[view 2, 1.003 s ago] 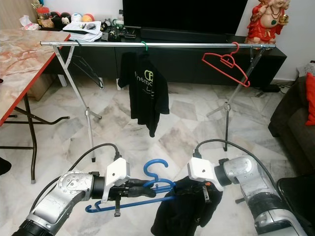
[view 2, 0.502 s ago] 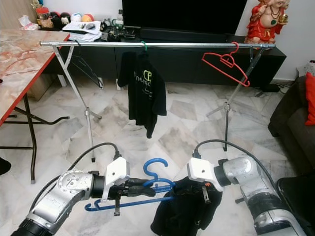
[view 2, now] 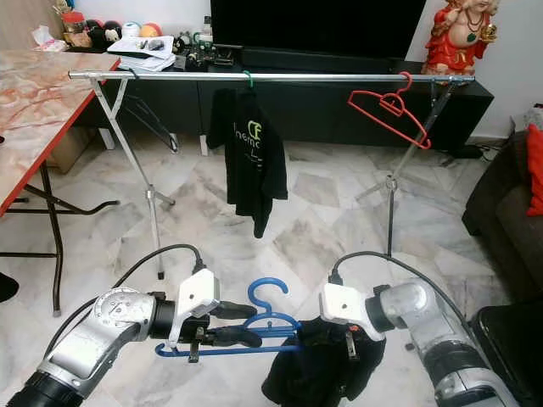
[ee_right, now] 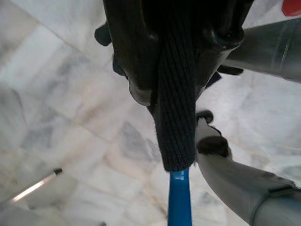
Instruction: Hang hanger
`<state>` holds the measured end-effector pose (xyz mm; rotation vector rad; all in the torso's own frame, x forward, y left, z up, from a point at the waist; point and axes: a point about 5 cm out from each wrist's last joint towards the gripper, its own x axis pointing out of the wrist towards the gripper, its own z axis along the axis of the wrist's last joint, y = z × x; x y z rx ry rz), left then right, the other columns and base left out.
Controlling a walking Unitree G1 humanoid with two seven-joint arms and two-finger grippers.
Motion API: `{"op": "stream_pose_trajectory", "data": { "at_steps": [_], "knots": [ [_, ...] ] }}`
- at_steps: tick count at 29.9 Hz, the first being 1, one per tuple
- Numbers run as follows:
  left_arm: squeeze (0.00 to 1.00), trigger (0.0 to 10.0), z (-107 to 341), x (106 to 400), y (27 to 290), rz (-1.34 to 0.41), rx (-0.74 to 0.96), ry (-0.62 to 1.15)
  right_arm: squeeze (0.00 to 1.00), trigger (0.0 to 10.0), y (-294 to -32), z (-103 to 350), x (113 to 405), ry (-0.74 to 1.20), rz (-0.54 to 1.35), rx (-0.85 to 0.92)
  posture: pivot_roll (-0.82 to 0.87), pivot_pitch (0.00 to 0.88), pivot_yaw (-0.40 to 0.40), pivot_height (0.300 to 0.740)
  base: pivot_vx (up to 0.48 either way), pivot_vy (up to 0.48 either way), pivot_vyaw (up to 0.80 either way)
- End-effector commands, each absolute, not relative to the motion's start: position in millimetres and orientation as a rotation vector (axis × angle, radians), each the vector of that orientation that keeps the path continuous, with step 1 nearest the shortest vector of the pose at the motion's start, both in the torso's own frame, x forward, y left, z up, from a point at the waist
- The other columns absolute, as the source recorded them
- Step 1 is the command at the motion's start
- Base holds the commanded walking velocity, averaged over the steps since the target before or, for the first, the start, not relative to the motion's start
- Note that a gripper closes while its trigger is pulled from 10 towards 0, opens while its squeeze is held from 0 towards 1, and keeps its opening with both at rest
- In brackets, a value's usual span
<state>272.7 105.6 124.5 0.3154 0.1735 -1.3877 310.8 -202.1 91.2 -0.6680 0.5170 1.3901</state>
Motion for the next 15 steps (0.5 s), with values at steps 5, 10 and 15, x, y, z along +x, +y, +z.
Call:
{"op": "stream_pose_trajectory", "data": {
  "at_steps": [5, 10, 15],
  "knots": [
    [1.0, 10.0, 128, 286, 149, -1.069, 0.332, 0.13, 0.0, 0.0, -222, 90, 320, 0.501, 1.101, -0.673, -0.03, 0.095, -0.061, 0.74, 0.0, 0.0, 0.0],
    [1.0, 10.0, 117, 278, 171, -0.925, 0.294, 0.145, 0.0, 0.0, -225, 87, 320, 0.473, 1.031, -0.617, -0.03, 0.09, -0.054, 0.74, 0.0, 0.0, 0.0],
    [0.0, 10.0, 95, 278, 174, -0.779, 0.318, 0.171, 0.0, 0.0, -217, 91, 325, 0.401, 0.992, -0.556, -0.03, 0.08, -0.05, 0.74, 0.0, 0.0, 0.0]
  ]
}}
